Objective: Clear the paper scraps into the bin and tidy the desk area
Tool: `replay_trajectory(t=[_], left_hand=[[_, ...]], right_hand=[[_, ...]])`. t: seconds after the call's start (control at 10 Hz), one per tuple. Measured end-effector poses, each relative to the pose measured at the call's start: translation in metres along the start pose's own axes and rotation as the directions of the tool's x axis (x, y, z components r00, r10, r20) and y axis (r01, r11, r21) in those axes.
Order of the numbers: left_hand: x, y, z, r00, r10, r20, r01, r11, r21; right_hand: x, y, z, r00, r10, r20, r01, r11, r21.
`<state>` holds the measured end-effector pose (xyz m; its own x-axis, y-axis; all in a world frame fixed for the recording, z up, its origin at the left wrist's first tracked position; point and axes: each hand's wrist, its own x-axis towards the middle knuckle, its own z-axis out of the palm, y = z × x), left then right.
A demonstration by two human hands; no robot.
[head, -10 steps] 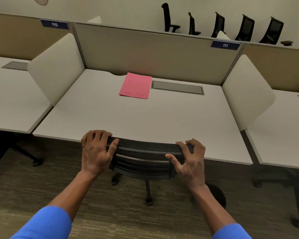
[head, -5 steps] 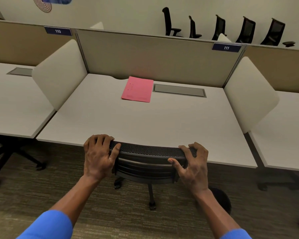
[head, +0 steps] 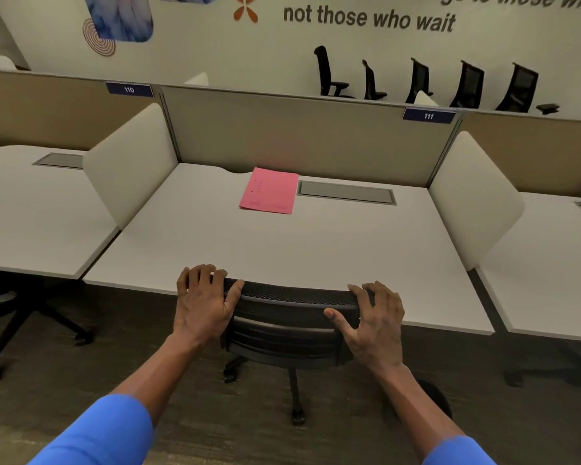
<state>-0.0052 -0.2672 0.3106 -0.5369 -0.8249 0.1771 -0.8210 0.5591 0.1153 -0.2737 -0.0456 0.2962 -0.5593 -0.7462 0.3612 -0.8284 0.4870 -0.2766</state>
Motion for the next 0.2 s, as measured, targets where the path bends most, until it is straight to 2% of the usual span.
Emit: replay_trajectory(t=[0.2], left_hand=[[0.014, 0.017, -0.029, 0.997, 0.056, 0.056, -0.058, 0.998, 0.027]], right_hand=[[0.012, -0.007, -0.019, 1.000, 0.014, 0.020, -0.014, 1.000, -0.008]])
